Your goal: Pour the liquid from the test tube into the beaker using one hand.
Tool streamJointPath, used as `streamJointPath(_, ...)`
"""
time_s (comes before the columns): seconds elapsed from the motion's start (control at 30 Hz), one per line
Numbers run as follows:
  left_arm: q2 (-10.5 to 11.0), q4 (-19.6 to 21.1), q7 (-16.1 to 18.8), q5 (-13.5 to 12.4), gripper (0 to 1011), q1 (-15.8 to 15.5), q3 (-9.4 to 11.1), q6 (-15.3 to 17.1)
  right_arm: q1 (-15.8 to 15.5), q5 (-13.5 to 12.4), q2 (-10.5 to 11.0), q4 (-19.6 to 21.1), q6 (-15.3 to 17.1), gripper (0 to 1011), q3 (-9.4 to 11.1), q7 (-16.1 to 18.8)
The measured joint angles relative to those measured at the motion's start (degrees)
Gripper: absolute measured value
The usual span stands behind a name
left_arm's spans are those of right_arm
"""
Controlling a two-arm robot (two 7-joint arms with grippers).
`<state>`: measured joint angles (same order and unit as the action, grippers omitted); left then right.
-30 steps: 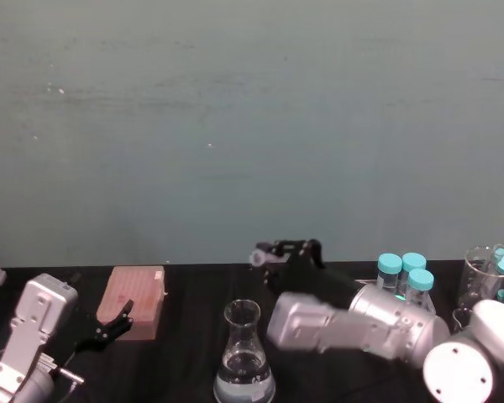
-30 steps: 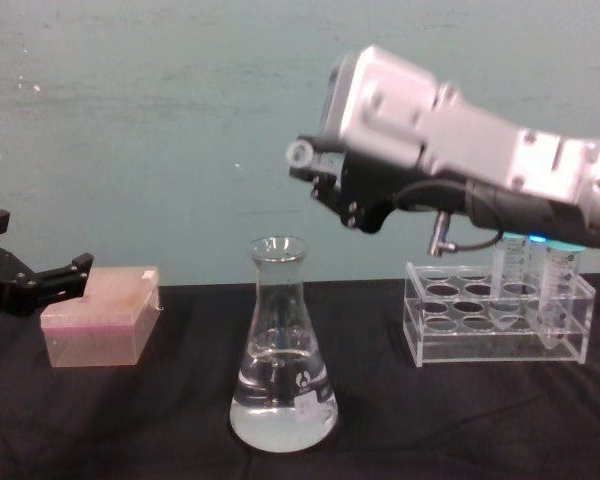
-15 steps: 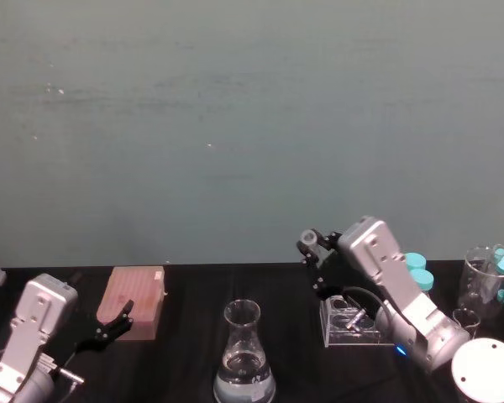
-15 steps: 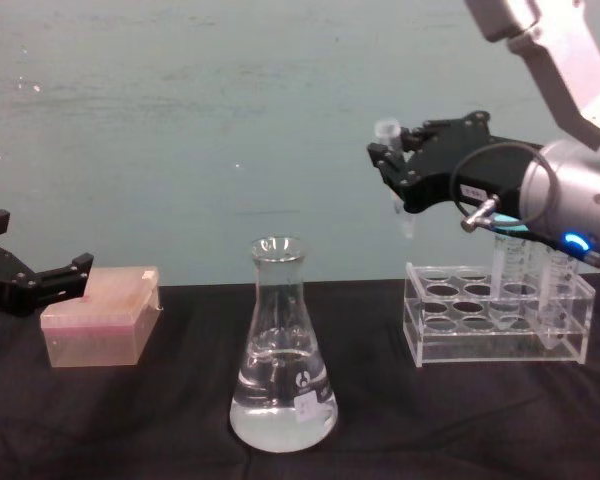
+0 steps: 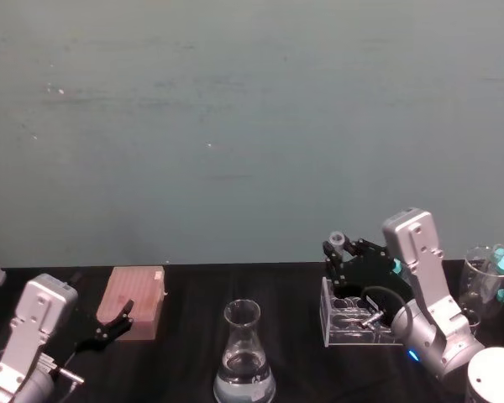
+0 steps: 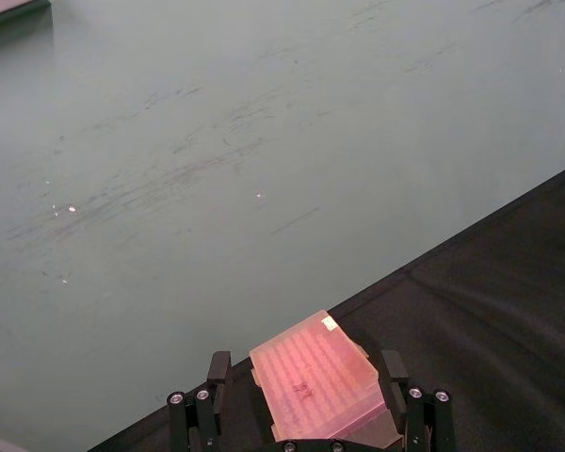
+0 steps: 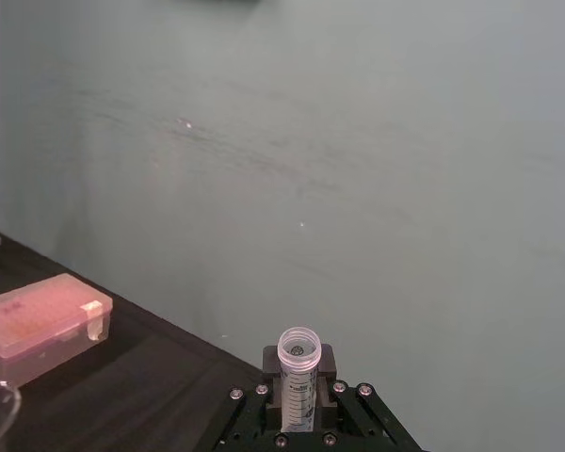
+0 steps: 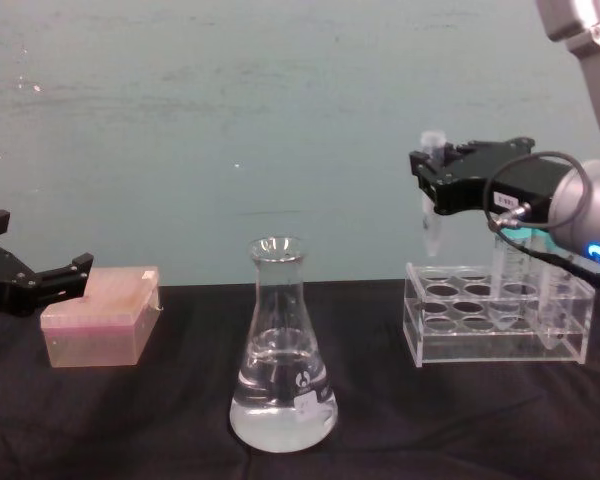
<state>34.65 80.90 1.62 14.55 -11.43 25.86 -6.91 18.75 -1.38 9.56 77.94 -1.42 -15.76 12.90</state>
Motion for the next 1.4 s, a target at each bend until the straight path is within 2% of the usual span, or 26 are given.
streamJointPath(0.33,0.0,0.0,0.0,0.0,1000,0.0,0.0,0.0,-0.2,-2.2,-1.1,-1.0,2.3,204,2.0,-0.9)
streamJointPath(0.63,0.0,0.0,0.0,0.0,1000,0.0,0.0,0.0,0.2,-2.5,-1.4,-2.0,3.8,204,2.3,-1.1)
streamJointPath(1.1,0.0,0.0,0.0,0.0,1000,0.0,0.0,0.0,1.1,-4.7,-1.7,-4.1,3.5,204,2.7,0.3)
streamJointPath(1.4,0.0,0.0,0.0,0.0,1000,0.0,0.0,0.0,1.6,-5.2,-1.8,-4.8,5.1,204,2.3,0.3)
